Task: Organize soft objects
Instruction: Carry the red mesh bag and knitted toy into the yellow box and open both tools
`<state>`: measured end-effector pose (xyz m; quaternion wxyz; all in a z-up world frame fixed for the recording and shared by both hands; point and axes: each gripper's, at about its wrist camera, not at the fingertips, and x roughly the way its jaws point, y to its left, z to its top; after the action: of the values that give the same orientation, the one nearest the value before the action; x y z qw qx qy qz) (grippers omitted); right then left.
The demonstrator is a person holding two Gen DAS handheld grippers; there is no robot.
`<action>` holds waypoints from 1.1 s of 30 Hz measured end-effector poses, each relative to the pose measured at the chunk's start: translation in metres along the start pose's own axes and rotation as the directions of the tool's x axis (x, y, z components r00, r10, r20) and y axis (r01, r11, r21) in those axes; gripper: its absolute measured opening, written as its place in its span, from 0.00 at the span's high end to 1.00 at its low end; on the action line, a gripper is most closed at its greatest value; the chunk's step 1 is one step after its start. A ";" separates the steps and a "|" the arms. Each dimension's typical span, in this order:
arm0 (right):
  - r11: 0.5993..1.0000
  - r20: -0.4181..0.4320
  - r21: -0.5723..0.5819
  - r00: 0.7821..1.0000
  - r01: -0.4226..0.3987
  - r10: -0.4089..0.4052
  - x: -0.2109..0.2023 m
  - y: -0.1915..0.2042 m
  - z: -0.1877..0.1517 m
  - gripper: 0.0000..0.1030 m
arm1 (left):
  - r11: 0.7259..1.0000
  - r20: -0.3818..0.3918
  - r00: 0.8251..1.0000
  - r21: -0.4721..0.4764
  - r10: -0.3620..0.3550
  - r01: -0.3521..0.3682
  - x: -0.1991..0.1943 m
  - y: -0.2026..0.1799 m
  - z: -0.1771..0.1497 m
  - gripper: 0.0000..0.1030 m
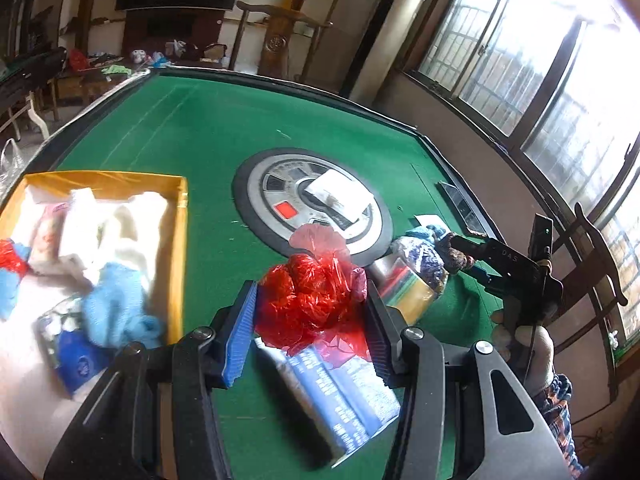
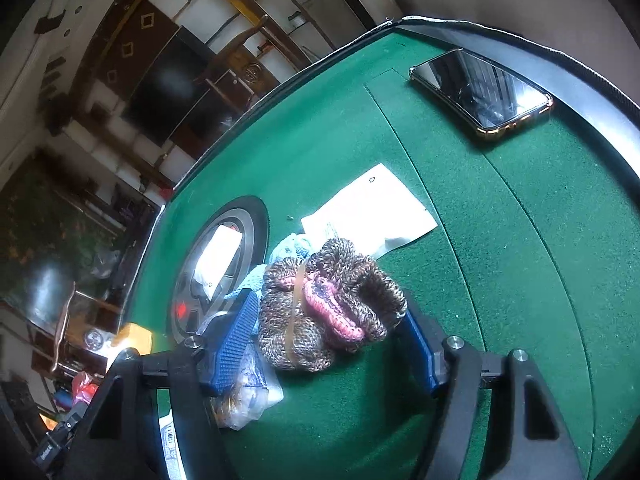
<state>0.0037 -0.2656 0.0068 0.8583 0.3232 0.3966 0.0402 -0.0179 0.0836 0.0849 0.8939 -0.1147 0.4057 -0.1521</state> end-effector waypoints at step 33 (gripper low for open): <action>0.896 -0.067 -0.407 0.984 -0.180 0.167 -0.037 0.197 -0.088 0.51 | 0.866 -0.063 0.951 -0.398 0.303 -0.302 -0.063 0.221 -0.047 0.40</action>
<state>-0.0465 -0.0762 0.1046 0.8939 0.1689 0.3617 0.2040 -0.0533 0.3079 0.0258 0.8640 -0.2316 0.4403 0.0767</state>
